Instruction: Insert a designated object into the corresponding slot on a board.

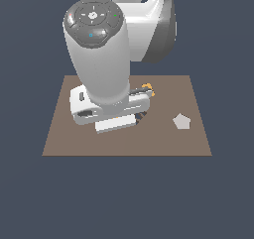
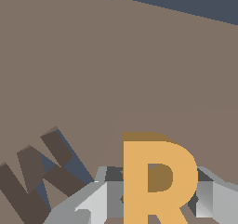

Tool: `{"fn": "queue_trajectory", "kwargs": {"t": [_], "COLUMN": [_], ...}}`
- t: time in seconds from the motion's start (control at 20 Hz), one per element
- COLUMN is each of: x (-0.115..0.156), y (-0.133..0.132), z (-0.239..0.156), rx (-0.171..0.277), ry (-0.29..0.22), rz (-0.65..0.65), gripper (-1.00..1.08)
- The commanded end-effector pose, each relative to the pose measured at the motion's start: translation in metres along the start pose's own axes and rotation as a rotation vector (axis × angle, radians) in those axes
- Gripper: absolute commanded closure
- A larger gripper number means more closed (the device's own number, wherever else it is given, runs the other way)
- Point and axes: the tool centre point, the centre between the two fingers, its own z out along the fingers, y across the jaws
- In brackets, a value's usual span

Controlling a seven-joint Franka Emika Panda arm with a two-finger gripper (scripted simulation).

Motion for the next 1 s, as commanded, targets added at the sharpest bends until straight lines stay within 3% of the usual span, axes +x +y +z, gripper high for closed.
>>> {"fn": "queue_trajectory", "kwargs": {"t": [0.0, 0.95], "x": [-0.009, -0.07], "y": [-0.002, 0.009], "z": [-0.001, -0.003], "rx": [0.0, -0.001], "ry": [0.001, 0.001], "rz": [-0.107, -0.855], "gripper": [1.08, 1.08]}}
